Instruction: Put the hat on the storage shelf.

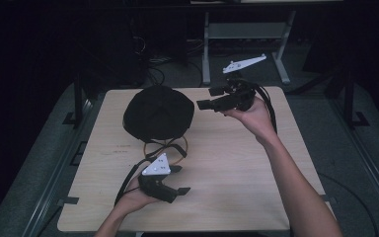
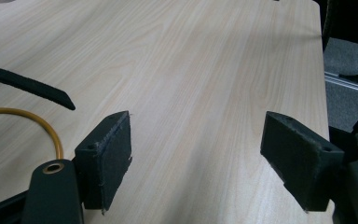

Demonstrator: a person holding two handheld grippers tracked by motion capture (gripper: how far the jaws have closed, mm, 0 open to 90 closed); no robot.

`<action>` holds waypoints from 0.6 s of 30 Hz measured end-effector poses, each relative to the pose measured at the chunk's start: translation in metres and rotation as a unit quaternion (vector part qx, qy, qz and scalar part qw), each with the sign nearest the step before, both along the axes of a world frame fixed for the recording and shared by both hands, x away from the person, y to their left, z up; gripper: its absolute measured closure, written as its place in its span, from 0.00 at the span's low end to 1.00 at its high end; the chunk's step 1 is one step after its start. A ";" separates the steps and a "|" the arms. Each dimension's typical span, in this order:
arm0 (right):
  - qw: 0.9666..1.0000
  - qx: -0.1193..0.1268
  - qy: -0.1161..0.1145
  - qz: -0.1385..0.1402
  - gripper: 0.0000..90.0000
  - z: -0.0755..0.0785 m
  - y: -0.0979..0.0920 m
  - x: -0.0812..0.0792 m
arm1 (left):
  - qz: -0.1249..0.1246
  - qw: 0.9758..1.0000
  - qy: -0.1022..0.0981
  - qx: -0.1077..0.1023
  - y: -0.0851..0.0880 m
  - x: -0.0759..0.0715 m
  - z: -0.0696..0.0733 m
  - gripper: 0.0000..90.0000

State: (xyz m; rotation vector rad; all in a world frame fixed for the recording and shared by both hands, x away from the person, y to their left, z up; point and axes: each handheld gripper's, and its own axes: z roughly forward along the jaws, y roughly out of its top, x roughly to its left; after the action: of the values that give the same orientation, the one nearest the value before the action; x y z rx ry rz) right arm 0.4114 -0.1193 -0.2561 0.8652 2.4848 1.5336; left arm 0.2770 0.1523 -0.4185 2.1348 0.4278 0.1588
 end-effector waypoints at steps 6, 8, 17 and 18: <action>1.000 -0.003 0.006 -0.003 0.24 -0.003 -0.008 -0.002 | -0.002 1.000 0.000 0.002 -0.001 -0.001 0.000 0.27; 1.000 -0.001 0.007 -0.005 0.24 -0.004 -0.011 -0.004 | -0.003 1.000 -0.001 0.005 0.000 0.000 0.000 0.27; 1.000 -0.003 0.020 -0.010 0.22 -0.012 -0.027 -0.006 | -0.002 1.000 -0.002 0.010 -0.002 -0.001 -0.001 0.27; 1.000 -0.005 0.020 -0.011 0.22 -0.012 -0.029 -0.007 | -0.003 1.000 -0.004 0.013 -0.002 -0.001 -0.001 0.27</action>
State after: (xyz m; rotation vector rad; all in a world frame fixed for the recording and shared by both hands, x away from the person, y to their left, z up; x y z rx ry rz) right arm 0.4049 -0.1484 -0.2683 0.9278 2.4990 1.5092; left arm 0.2763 0.1506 -0.4199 2.1592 0.4174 0.1705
